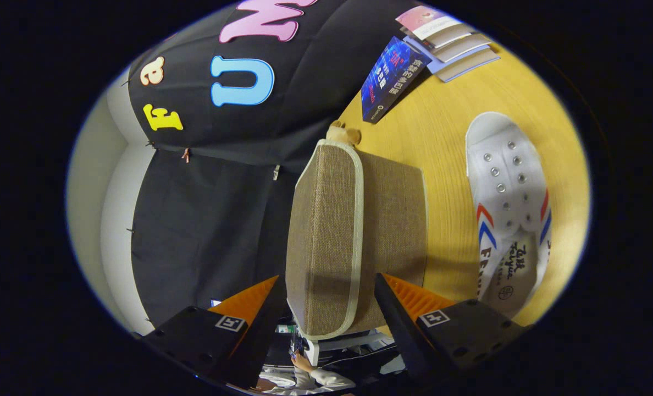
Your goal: Open the storage box then place both shoes into the box .Put the left shoe in first, then the right shoe, with the right side of both shoes facing outward in a uniform manner.
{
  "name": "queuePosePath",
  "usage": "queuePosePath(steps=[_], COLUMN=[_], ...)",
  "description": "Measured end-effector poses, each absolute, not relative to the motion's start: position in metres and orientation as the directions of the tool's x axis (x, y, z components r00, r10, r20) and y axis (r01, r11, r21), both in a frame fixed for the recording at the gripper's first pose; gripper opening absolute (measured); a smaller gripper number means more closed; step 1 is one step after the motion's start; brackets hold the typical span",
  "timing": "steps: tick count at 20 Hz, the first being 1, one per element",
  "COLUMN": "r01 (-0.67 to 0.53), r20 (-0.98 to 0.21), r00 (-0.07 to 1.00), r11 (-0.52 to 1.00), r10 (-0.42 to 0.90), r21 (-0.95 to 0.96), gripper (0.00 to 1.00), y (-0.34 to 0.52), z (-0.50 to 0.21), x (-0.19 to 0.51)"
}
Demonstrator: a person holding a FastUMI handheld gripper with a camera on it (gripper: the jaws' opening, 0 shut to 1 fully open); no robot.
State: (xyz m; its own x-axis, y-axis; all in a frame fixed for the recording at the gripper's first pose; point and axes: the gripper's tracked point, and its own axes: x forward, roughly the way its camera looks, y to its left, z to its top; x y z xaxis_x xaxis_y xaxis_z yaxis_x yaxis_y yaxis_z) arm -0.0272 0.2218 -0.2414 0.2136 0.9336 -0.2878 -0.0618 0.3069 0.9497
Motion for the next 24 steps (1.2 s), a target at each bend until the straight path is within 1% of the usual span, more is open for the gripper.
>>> queuePosePath(steps=[4,8,11,14,16,18,21,24], r01=[-0.019,-0.001,0.035,0.063,0.043,0.057,0.077,0.101], r20=[-0.275,-0.236,-0.200,-0.144,-0.144,-0.122,-0.076,-0.055], r00=[0.153,0.108,0.072,0.066,0.068,0.064,0.105,0.136], r11=[0.281,0.238,0.198,0.140,0.142,0.118,0.068,0.042], r10=[0.949,0.966,0.977,0.987,0.987,0.990,0.992,0.989], r21=[0.960,0.971,0.980,0.988,0.989,0.991,0.995,0.994], gripper=[0.98,0.98,0.98,0.96,0.95,0.96,0.96,0.95], y=[0.238,0.245,0.245,0.240,0.233,0.223,0.209,0.210], z=[-0.257,-0.258,-0.254,-0.233,-0.228,-0.215,-0.186,-0.167], x=[-0.032,-0.039,-0.043,-0.044,-0.047,-0.053,-0.050,-0.046])
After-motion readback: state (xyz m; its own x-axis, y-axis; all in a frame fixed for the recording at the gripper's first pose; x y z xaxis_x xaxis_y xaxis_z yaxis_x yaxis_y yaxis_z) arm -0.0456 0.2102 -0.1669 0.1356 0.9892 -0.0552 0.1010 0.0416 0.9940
